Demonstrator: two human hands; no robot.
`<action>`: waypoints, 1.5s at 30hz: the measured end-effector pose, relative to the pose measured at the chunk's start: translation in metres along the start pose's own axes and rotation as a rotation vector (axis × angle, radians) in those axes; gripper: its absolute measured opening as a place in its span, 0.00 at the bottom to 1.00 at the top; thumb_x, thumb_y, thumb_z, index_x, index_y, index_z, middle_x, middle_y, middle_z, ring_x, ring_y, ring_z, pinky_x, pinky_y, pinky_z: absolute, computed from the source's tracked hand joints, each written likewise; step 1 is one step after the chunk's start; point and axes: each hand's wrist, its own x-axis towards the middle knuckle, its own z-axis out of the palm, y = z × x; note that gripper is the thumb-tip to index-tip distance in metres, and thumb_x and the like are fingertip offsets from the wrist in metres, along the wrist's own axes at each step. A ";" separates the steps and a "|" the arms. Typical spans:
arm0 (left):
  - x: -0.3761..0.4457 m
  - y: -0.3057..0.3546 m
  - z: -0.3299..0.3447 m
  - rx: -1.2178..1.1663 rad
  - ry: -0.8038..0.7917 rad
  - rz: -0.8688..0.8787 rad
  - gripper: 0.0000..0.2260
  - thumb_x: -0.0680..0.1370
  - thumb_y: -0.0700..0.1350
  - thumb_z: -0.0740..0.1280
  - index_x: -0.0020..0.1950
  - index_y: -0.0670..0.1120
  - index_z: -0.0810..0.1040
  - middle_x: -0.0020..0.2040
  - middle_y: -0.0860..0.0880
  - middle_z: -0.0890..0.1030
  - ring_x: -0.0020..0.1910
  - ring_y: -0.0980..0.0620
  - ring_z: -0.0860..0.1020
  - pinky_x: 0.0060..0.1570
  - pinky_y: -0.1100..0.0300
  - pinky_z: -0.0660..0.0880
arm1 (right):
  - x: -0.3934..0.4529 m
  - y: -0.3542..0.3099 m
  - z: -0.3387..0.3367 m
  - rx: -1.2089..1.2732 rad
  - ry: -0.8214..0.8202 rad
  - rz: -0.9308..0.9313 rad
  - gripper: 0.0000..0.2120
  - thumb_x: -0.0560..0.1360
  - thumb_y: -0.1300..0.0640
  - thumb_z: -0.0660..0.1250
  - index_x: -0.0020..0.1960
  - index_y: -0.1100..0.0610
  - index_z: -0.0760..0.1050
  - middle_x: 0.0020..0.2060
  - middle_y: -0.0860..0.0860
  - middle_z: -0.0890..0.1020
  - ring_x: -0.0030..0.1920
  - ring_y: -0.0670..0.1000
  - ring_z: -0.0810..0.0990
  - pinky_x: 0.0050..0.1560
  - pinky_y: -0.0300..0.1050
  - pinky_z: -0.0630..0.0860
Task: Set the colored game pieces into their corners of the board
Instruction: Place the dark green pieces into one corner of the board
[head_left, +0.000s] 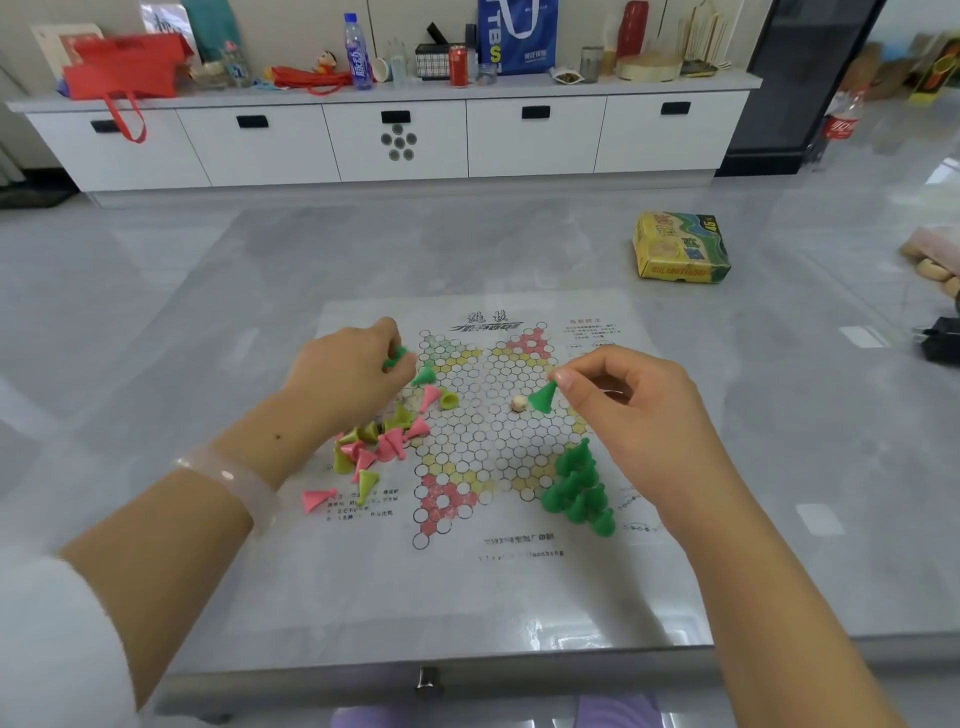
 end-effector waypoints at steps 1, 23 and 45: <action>-0.007 0.004 -0.003 -0.170 0.037 -0.068 0.11 0.79 0.51 0.56 0.47 0.44 0.69 0.34 0.49 0.76 0.25 0.53 0.69 0.26 0.62 0.64 | 0.000 0.000 -0.001 -0.003 0.008 0.007 0.07 0.73 0.55 0.66 0.37 0.48 0.78 0.37 0.39 0.81 0.40 0.33 0.76 0.41 0.29 0.70; -0.067 0.013 -0.004 -2.167 -0.142 -0.646 0.08 0.75 0.45 0.52 0.37 0.45 0.66 0.28 0.50 0.67 0.23 0.55 0.62 0.20 0.66 0.58 | 0.002 0.007 0.006 -0.085 0.021 0.081 0.06 0.74 0.56 0.66 0.39 0.51 0.79 0.38 0.40 0.81 0.40 0.34 0.77 0.40 0.30 0.70; -0.069 0.023 -0.001 -1.679 -0.177 -0.535 0.10 0.79 0.41 0.60 0.51 0.44 0.80 0.35 0.51 0.82 0.23 0.59 0.65 0.19 0.69 0.62 | 0.002 0.028 0.010 -0.650 -0.294 0.007 0.03 0.72 0.56 0.67 0.43 0.52 0.79 0.53 0.44 0.72 0.60 0.45 0.67 0.53 0.33 0.58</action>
